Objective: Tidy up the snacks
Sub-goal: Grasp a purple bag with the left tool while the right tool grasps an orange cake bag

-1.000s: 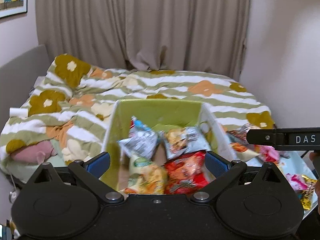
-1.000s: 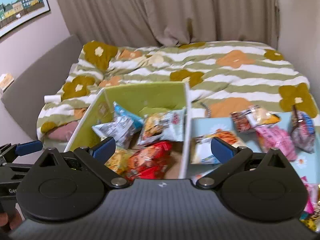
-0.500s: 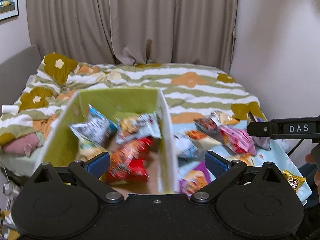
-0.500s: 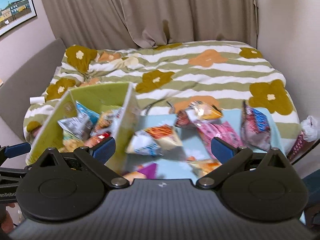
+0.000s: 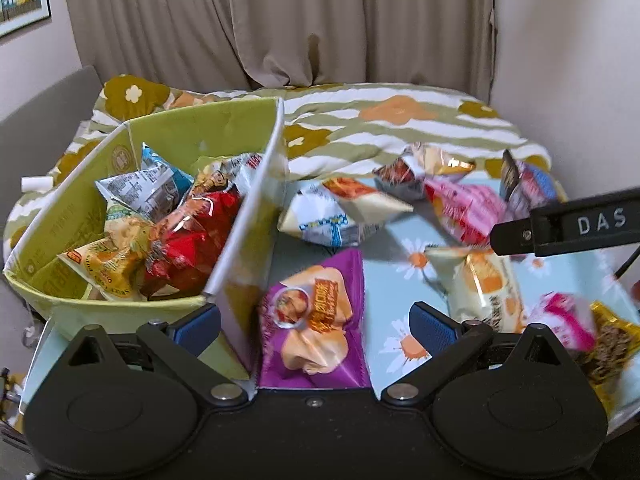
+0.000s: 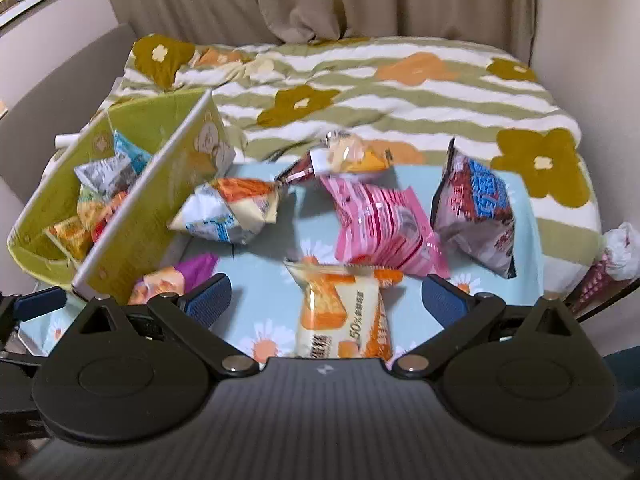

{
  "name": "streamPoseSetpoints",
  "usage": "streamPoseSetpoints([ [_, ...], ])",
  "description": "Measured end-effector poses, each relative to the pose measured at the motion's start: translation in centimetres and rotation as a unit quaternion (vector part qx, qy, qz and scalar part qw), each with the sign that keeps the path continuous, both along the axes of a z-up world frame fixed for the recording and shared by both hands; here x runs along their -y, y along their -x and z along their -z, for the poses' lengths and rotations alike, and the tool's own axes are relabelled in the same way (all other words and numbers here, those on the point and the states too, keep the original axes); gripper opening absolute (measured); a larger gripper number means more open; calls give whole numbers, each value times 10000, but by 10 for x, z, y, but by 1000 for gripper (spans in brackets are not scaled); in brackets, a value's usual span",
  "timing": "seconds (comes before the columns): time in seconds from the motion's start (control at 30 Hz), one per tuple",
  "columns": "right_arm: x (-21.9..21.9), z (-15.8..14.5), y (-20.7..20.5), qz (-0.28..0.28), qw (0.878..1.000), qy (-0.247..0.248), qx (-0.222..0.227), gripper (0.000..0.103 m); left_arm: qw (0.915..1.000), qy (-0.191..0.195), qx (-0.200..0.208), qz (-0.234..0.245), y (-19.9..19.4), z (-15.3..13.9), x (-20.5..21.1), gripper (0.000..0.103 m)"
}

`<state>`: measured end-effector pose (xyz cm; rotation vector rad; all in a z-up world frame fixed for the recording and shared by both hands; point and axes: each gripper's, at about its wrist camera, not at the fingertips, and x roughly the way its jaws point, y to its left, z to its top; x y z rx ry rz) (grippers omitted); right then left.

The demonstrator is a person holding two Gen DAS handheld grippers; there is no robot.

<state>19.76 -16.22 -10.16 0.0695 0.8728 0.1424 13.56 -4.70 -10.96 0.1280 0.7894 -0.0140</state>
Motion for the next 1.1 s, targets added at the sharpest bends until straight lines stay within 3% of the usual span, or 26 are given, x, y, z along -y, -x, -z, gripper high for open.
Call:
streamPoseSetpoints([
  [0.5, -3, 52, -30, -380, 9989, 76, -268, 103, 9962, -801, -207, -273, -30, 65, 21, 96],
  [0.6, -3, 60, -32, -363, 9987, 85, -353, 103, 9953, -831, -329, -375, -36, 74, 19, 83],
  [0.7, -2, 66, -34, -358, 9984, 98, -437, 103, 9957, -743, -385, -399, -39, 76, 15, 80],
  [0.77, -2, 70, -35, -357, 9981, 98, -484, 103, 9957, -761, -398, -358, -38, 75, 16, 69],
  [1.1, -10, 77, -40, -342, 9980, 40, -531, 103, 9967, -610, -470, -253, -36, 69, 16, 66],
])
